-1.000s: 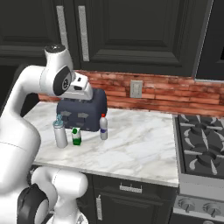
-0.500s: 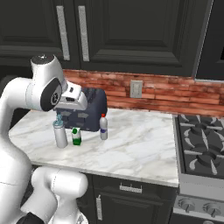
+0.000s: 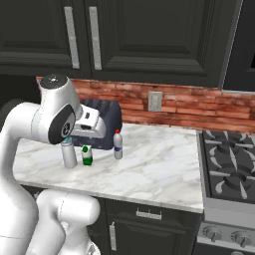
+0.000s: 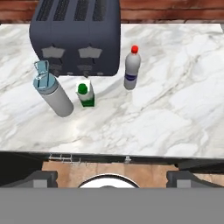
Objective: Move the drinks to the dining counter.
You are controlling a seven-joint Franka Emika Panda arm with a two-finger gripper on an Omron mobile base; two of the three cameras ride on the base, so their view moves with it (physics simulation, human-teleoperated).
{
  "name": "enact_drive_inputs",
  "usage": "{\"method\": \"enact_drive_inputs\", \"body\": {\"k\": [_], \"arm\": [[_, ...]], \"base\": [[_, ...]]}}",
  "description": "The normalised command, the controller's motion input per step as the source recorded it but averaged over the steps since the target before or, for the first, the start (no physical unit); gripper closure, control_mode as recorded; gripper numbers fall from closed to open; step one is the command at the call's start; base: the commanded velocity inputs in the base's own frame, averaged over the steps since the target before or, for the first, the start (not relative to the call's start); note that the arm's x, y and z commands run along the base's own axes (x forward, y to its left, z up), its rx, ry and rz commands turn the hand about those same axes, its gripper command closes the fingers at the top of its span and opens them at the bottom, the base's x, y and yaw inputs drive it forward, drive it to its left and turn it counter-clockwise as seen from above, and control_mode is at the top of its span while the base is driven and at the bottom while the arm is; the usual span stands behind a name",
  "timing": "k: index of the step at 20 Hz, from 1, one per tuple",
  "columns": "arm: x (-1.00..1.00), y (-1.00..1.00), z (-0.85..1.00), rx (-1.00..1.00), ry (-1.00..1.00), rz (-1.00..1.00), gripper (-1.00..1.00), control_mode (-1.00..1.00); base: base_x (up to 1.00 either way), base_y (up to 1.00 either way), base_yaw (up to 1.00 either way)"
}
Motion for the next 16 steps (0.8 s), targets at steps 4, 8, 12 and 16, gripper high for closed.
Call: {"method": "enact_drive_inputs", "body": {"k": [4, 8, 12, 16], "arm": [[-0.11, -0.32, -0.06, 0.0, 0.0, 0.02, -1.0, -1.0], [-0.01, -0.2, -0.05, 0.0, 0.0, 0.12, -1.0, -1.0], [0.0, -0.24, -0.16, 0.07, 0.0, 0.13, -1.0, -1.0], [0.0, -0.27, -0.2, 0.09, -0.01, 0.13, -1.0, -1.0]], "base": [[0.0, 0.0, 0.0], [0.0, 0.0, 0.0], [0.0, 0.0, 0.0], [0.0, 0.0, 0.0]]}}
